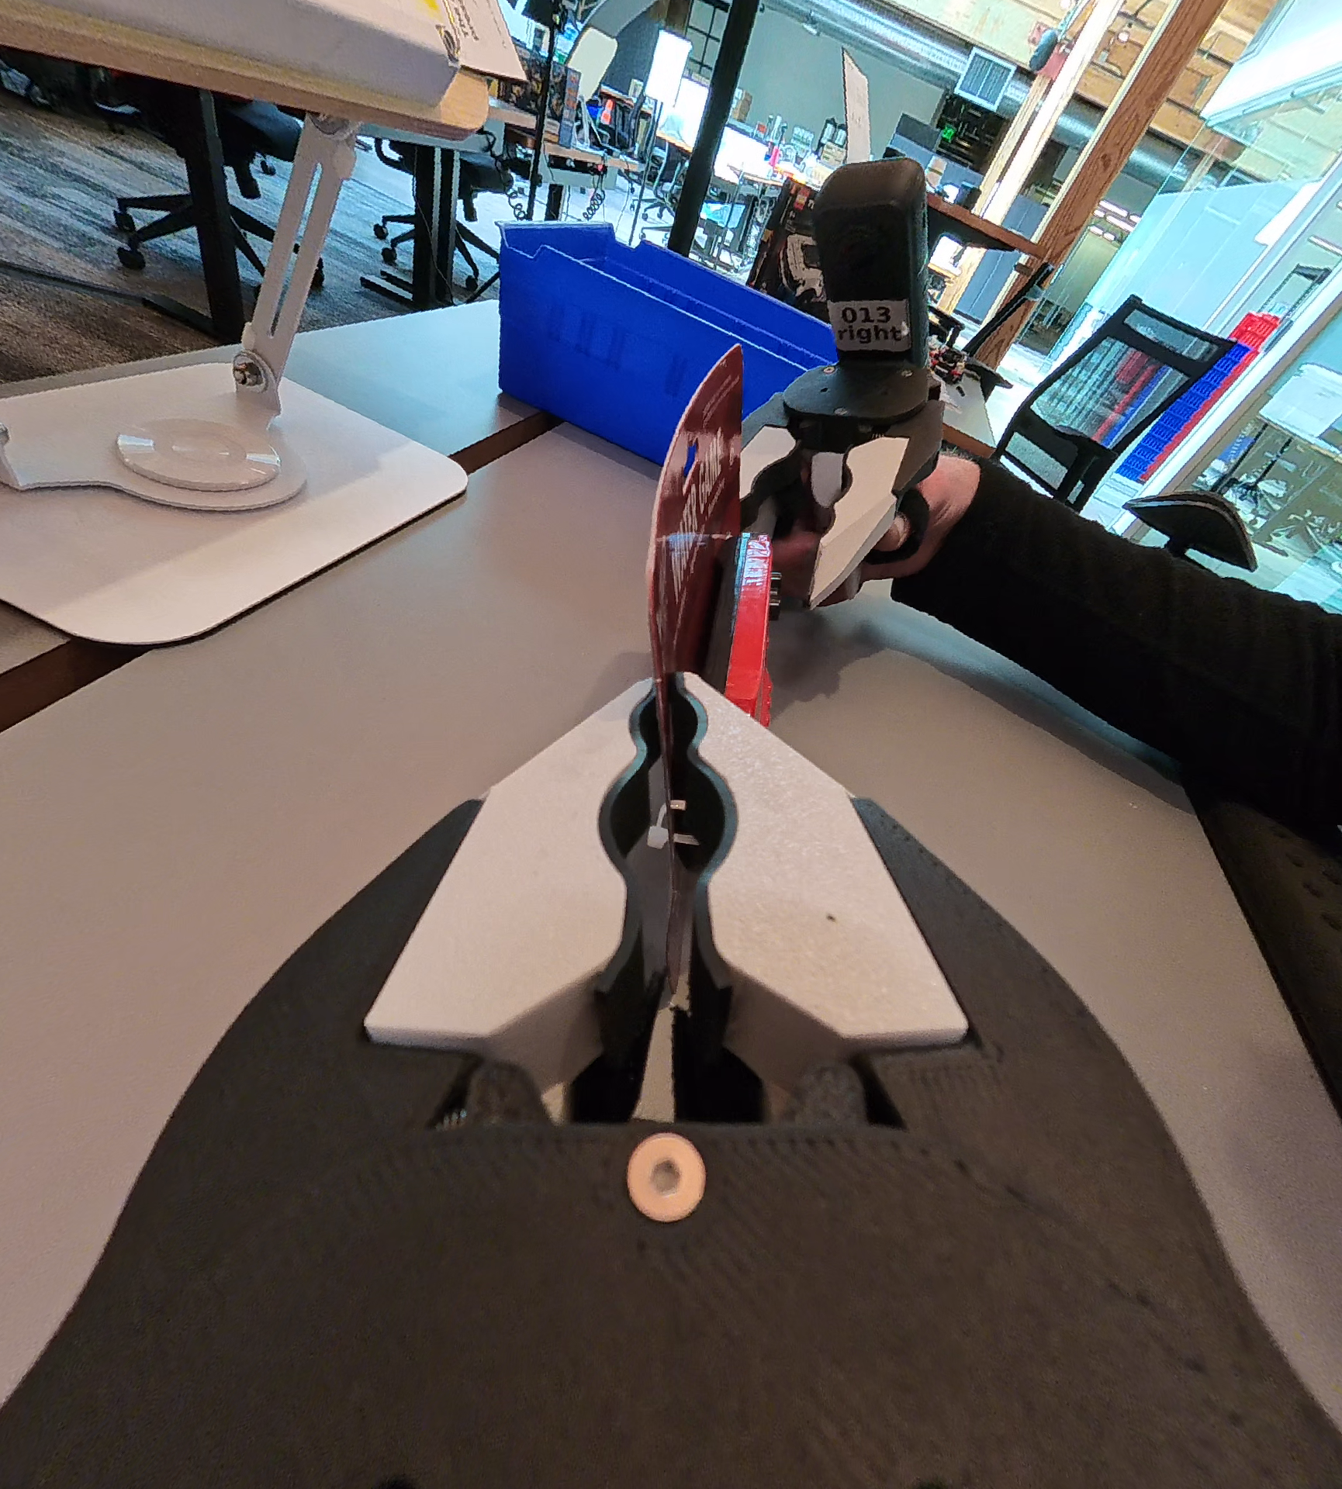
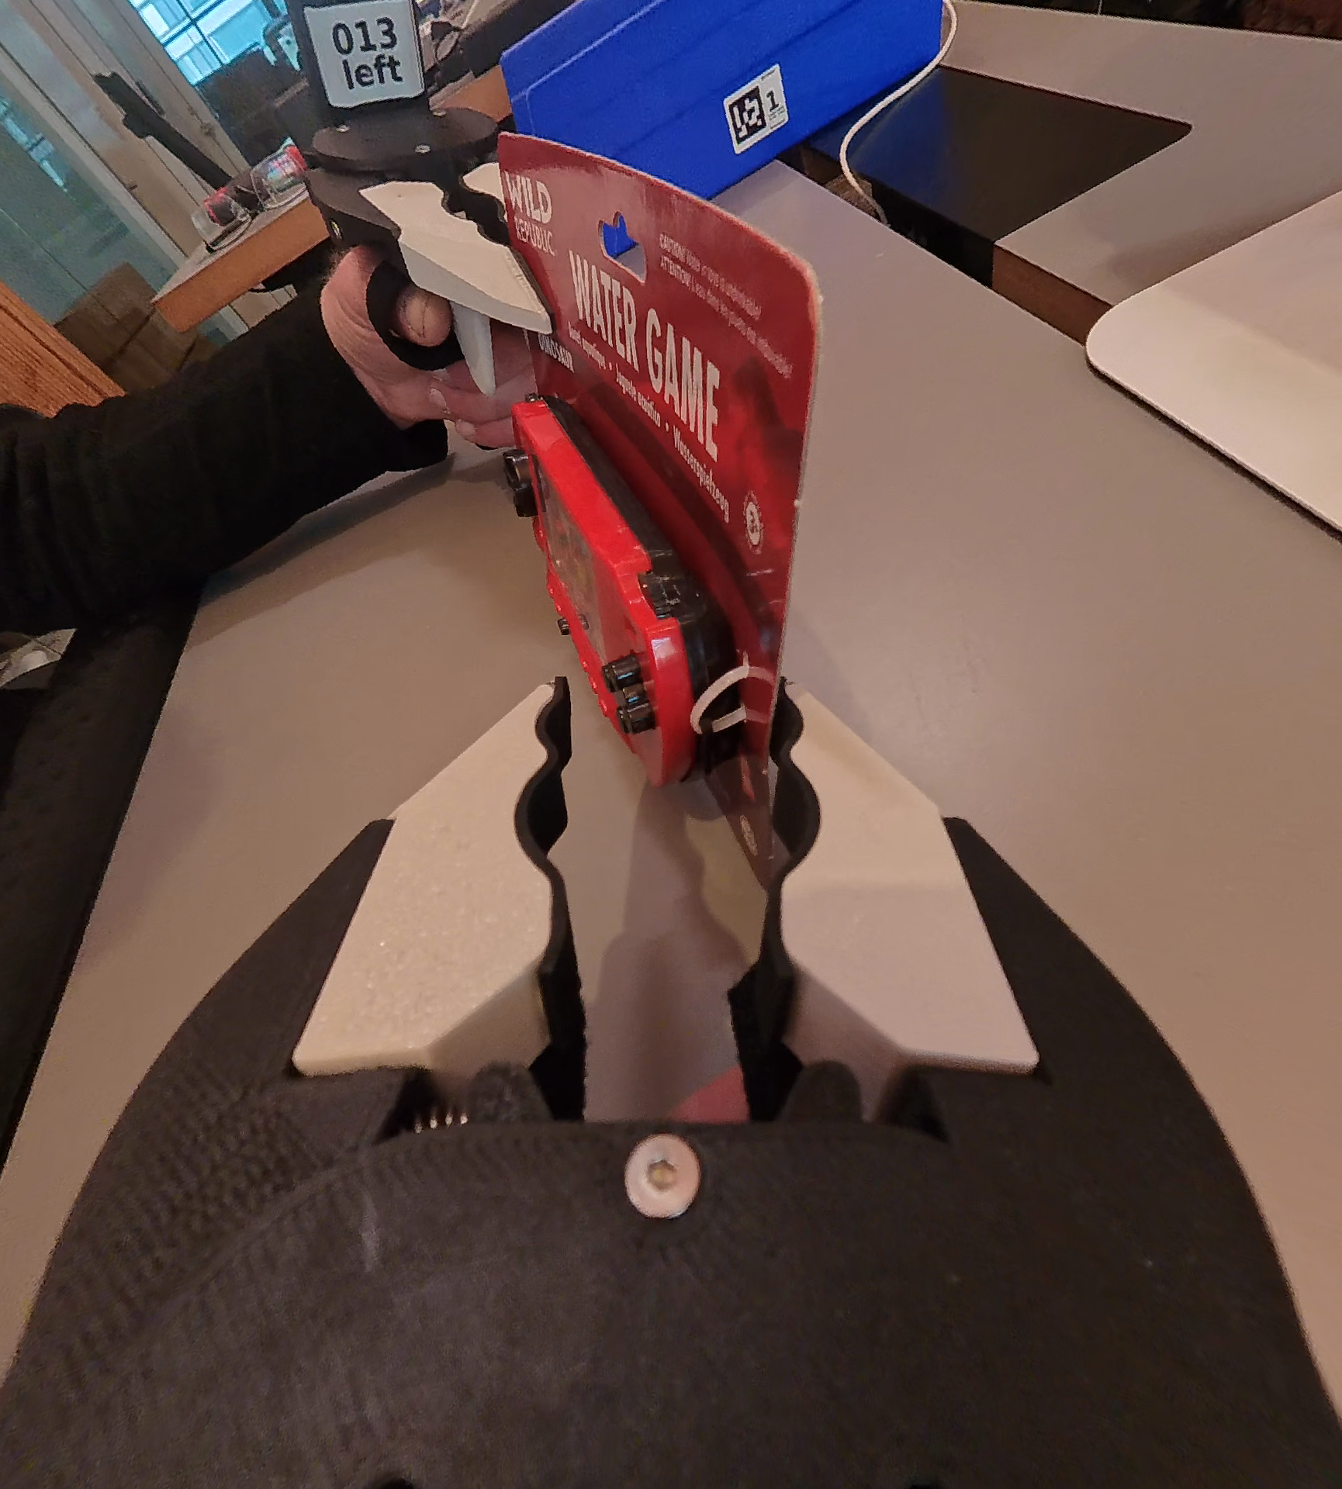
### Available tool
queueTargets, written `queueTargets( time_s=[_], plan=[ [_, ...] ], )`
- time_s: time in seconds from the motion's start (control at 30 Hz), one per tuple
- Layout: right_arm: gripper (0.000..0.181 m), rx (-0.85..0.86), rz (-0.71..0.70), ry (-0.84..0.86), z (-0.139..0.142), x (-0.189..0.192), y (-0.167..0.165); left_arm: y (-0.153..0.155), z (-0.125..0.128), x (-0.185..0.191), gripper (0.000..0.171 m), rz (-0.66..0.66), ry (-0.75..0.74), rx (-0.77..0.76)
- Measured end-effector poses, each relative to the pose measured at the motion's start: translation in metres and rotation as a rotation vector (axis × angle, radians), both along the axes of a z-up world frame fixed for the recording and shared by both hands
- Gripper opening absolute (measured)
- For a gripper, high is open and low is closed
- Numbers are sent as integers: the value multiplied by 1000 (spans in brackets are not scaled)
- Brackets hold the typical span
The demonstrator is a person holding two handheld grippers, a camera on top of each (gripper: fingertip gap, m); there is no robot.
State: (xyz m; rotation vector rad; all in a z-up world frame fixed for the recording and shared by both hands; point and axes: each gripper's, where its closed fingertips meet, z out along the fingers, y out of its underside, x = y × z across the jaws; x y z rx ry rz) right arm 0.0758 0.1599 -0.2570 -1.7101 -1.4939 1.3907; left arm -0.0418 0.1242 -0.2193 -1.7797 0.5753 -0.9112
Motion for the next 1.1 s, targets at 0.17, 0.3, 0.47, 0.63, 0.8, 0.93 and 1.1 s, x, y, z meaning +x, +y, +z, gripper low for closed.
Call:
queueTargets(
  time_s=[0.17, 0.3, 0.47, 0.63, 0.8, 0.93, 1.1],
  plan=[
    [46, 2, 3, -4, 0, 1, -1, 0, 0, 0, 0, -2, -1, 0],
    [45, 6, 0, -6, 0, 1, 0, 0, 0, 0, 0, -2, 0, 0],
    [42, 11, -4, -10, 0, 4, 2, 0, 0, 0, 0, -3, 1, 0],
    [31, 13, -13, -6, -4, 6, 5, 0, 0, 1, 0, -3, 0, 0],
    [27, 32, -4, -7, -5, 6, 6, 0, 0, 0, 0, -1, -3, 0],
    [27, 29, -3, -2, -5, 5, 6, 0, 0, 0, 0, 1, -3, 0],
    [44, 27, -1, -9, -4, 4, 3, 0, 0, -1, 0, 4, 0, 1]
  ],
)
